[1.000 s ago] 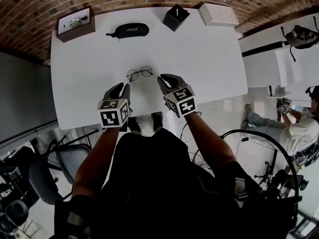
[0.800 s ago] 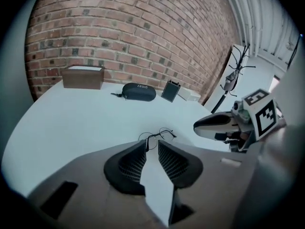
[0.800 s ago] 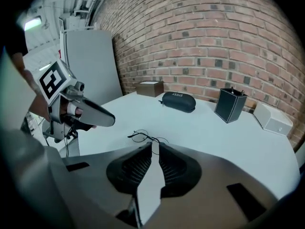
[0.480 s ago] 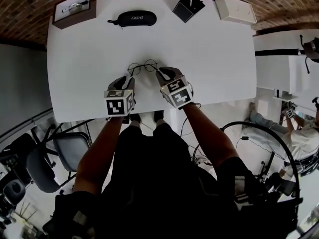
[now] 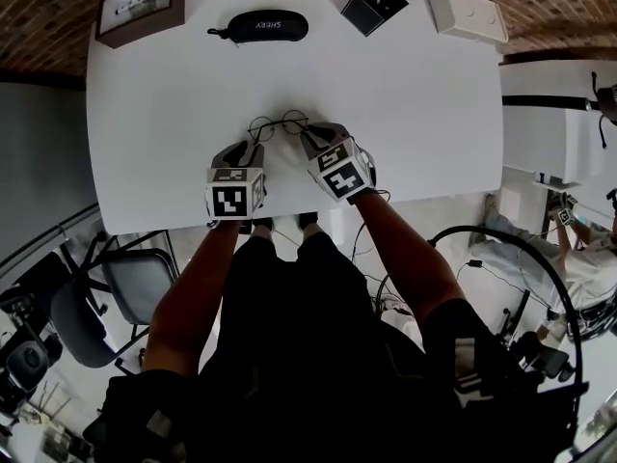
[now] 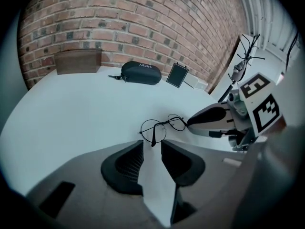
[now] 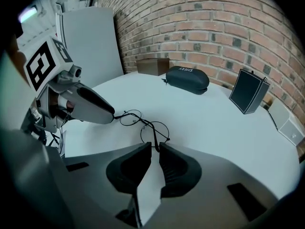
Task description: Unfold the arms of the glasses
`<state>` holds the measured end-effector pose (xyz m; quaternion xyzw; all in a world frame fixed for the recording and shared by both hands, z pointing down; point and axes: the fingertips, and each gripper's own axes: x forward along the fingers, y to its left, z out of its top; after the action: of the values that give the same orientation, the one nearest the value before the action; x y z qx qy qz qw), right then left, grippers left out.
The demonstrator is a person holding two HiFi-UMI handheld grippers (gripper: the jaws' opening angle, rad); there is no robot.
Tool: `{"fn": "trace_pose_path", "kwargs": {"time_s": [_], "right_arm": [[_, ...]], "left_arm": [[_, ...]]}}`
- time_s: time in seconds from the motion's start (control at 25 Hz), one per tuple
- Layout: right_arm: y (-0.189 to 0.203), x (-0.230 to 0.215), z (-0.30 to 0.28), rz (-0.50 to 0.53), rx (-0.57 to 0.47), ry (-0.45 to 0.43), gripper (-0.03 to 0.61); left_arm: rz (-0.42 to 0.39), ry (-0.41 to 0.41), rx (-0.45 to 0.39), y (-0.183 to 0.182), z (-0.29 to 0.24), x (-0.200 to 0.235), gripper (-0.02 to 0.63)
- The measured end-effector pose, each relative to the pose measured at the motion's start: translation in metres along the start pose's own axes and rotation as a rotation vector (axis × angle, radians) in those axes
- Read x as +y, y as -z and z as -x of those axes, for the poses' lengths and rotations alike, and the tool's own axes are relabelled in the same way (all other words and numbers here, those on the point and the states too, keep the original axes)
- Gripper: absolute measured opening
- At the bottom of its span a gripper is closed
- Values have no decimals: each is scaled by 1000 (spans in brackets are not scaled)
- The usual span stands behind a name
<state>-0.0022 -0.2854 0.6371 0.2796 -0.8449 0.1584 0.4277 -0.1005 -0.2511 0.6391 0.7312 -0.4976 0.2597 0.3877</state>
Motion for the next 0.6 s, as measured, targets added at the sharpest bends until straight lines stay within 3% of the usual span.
{"fn": "trace_pose_path", "kwargs": {"time_s": [0.6], "right_arm": [[6,-4,-4,-29,27,14,14]], "left_arm": [[-15,13,23,6,-9,1,94]]}}
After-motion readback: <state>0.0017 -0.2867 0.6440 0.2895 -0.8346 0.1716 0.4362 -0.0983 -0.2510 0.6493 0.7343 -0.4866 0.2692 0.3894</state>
